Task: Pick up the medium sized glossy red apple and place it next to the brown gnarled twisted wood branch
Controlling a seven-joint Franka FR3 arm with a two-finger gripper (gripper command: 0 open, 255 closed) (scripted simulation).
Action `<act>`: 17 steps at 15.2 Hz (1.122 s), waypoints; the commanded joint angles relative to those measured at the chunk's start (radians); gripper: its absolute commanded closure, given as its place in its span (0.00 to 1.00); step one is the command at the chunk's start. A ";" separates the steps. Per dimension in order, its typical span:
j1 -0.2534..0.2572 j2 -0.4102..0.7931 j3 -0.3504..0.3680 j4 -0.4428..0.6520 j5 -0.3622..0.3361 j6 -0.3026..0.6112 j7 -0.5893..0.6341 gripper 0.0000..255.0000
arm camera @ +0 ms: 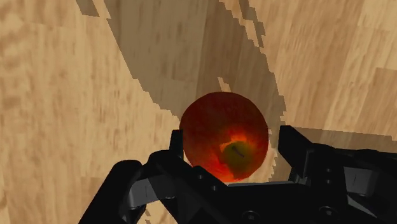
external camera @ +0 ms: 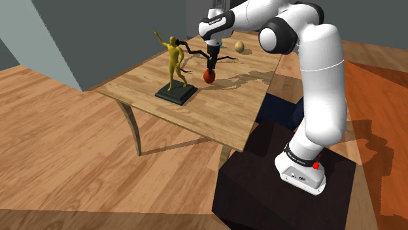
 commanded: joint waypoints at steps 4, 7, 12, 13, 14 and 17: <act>0.000 0.000 0.000 0.000 0.000 0.000 0.000 0.00; -0.002 -0.016 -0.006 0.044 -0.010 -0.058 0.008 0.00; -0.006 -0.027 -0.010 0.090 -0.018 -0.113 0.014 0.00; -0.006 -0.027 -0.010 0.090 -0.018 -0.113 0.014 0.00; -0.006 -0.027 -0.010 0.090 -0.018 -0.113 0.014 0.00; -0.006 -0.027 -0.010 0.090 -0.018 -0.113 0.014 0.00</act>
